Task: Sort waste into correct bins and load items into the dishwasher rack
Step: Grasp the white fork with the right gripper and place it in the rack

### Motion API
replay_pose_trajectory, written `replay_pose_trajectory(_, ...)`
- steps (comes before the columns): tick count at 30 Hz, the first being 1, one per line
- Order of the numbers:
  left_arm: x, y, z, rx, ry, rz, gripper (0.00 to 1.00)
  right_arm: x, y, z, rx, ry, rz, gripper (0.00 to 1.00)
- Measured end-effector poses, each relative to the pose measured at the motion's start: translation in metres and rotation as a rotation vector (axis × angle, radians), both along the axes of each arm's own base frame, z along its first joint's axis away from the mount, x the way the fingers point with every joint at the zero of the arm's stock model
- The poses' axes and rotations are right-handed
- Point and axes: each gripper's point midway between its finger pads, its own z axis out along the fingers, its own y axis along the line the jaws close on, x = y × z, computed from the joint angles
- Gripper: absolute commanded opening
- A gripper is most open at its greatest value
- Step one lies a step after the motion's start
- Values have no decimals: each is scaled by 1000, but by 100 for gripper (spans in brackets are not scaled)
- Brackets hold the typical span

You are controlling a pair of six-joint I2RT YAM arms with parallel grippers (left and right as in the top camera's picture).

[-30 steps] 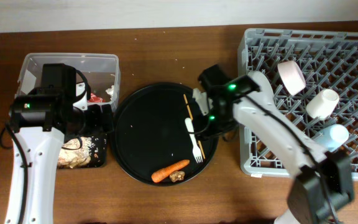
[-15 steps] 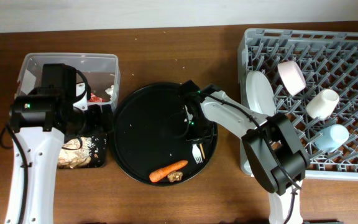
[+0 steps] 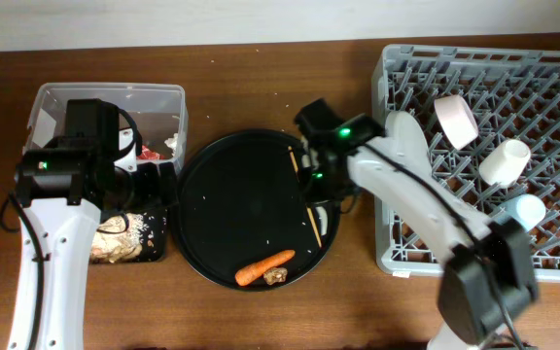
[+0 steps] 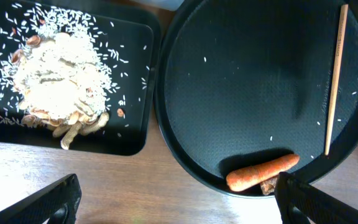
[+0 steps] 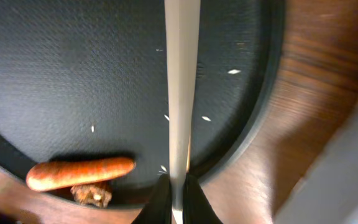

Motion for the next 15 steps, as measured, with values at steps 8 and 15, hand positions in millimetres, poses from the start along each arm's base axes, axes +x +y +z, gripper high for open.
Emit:
replay_pose_trajectory(8,0,0,-1,0,1,0,99,-9,-221,103,-170,-222,-380,5)
replay_pose_trajectory(15,0,0,-1,0,1,0,99,-23,-264,46,-187,-51,-401,7)
